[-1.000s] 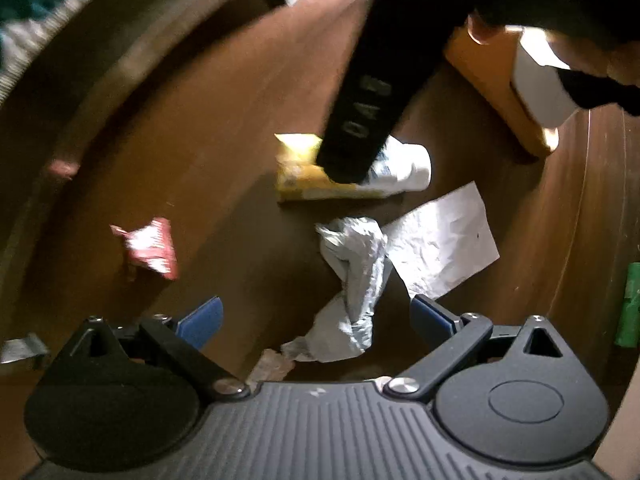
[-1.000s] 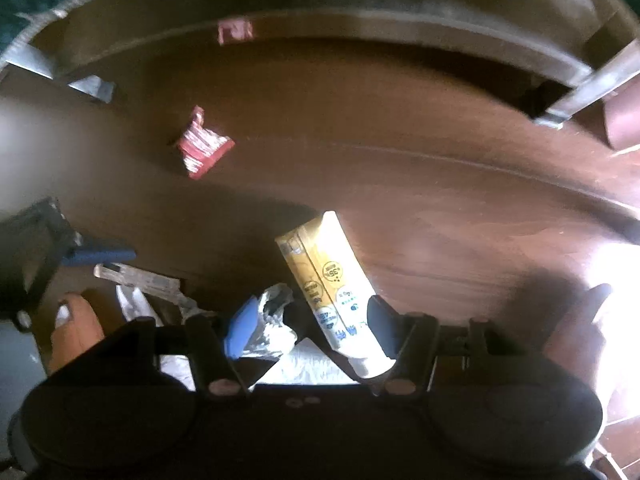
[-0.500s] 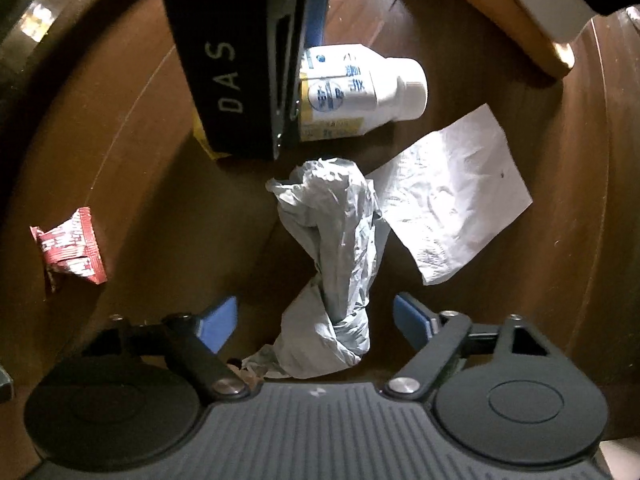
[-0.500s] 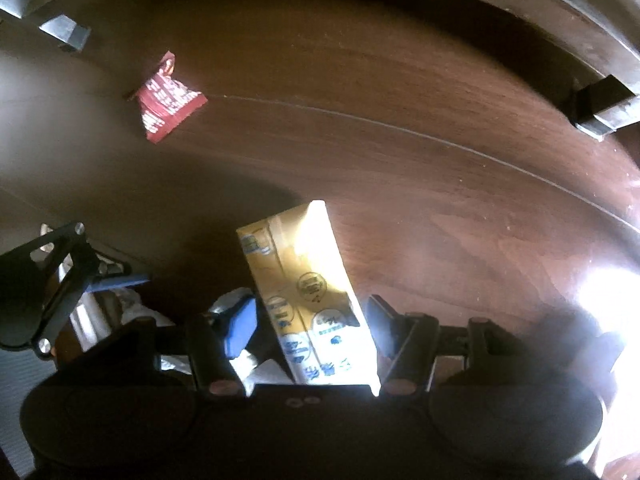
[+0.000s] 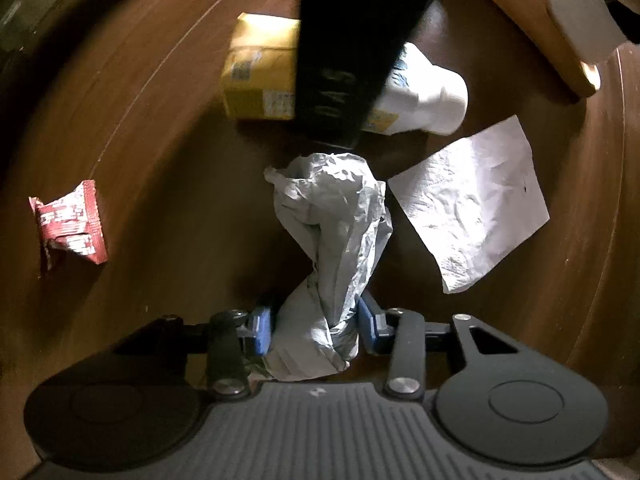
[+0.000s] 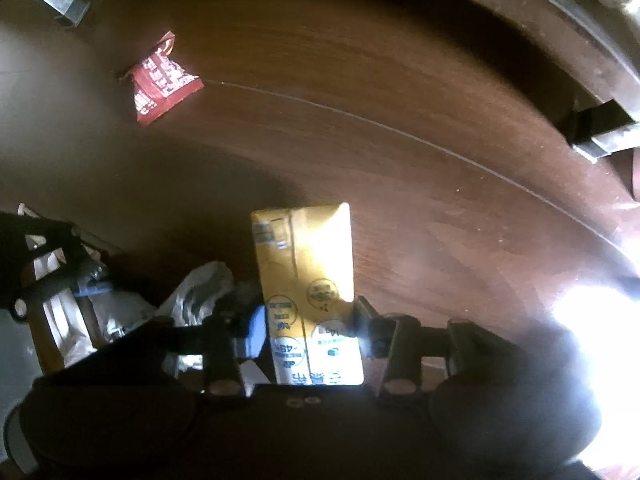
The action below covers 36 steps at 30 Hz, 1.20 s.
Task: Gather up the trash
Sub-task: 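Grasp the crumpled grey plastic bag with the left tool while the right tool grasps the yellow juice carton, then lift and carry the grey bag and juice carton with both tools to the bin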
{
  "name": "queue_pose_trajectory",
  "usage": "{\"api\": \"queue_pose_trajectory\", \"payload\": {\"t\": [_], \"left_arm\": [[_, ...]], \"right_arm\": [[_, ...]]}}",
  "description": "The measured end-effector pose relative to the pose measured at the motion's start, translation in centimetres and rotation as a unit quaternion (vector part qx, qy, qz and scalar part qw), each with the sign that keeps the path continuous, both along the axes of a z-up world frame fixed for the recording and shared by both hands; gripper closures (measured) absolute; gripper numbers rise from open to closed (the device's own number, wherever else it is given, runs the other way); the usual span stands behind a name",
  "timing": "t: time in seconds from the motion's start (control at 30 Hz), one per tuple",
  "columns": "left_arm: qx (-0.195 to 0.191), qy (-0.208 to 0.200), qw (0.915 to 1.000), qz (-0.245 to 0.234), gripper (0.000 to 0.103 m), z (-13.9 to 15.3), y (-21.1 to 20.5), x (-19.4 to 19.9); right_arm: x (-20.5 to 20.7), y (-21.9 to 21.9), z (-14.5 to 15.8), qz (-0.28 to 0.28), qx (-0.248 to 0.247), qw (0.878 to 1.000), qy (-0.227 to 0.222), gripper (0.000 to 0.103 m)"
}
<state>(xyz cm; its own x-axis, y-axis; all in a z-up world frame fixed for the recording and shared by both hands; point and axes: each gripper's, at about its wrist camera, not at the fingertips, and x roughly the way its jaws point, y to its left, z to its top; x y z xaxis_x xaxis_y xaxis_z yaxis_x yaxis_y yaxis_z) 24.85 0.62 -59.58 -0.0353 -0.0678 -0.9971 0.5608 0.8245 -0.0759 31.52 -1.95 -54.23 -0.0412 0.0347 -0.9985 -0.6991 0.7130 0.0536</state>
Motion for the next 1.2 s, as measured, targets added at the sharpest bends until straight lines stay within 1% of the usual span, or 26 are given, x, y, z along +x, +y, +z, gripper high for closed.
{"api": "queue_pose_trajectory", "payload": {"t": [0.17, 0.3, 0.47, 0.63, 0.7, 0.8, 0.93, 1.1, 1.2], "left_arm": [[-0.024, 0.005, 0.9987, 0.044, 0.063, 2.0, 1.1, 1.7], [-0.034, -0.001, 0.9975, 0.063, 0.063, 4.8, 1.9, 2.9], [-0.041, -0.016, 0.9957, 0.082, 0.063, 9.6, 2.6, 3.1], [-0.047, -0.04, 0.9895, 0.131, 0.063, 15.3, 2.8, 2.9], [-0.05, -0.048, 0.9852, 0.157, 0.063, 17.5, 2.9, 2.9], [-0.059, -0.067, 0.9775, 0.191, 0.063, 21.4, 2.8, 2.4], [-0.076, -0.102, 0.9651, 0.229, 0.063, 26.8, 3.0, 1.2], [-0.086, -0.151, 0.9502, 0.259, 0.063, 33.3, 2.3, -0.4], [-0.088, -0.183, 0.9421, 0.267, 0.063, 37.2, 1.5, -1.6]], "right_arm": [[0.5, -0.6, 2.2, -0.041, 0.003, 0.999, 0.003, 0.061], [0.7, -1.2, 5.7, -0.066, 0.005, 0.998, -0.011, 0.061], [0.9, -2.7, 11.0, -0.106, 0.024, 0.994, -0.026, 0.061], [0.0, -3.9, 16.6, -0.115, 0.042, 0.991, -0.048, 0.062], [-0.6, -4.6, 19.0, -0.111, 0.047, 0.991, -0.059, 0.062], [-1.6, -6.0, 23.2, -0.121, 0.063, 0.987, -0.08, 0.062], [-3.3, -8.0, 29.4, -0.124, 0.094, 0.979, -0.129, 0.062], [-5.2, -10.0, 36.3, -0.136, 0.133, 0.967, -0.167, 0.062], [-6.7, -11.1, 40.1, -0.136, 0.159, 0.959, -0.19, 0.062]]}}
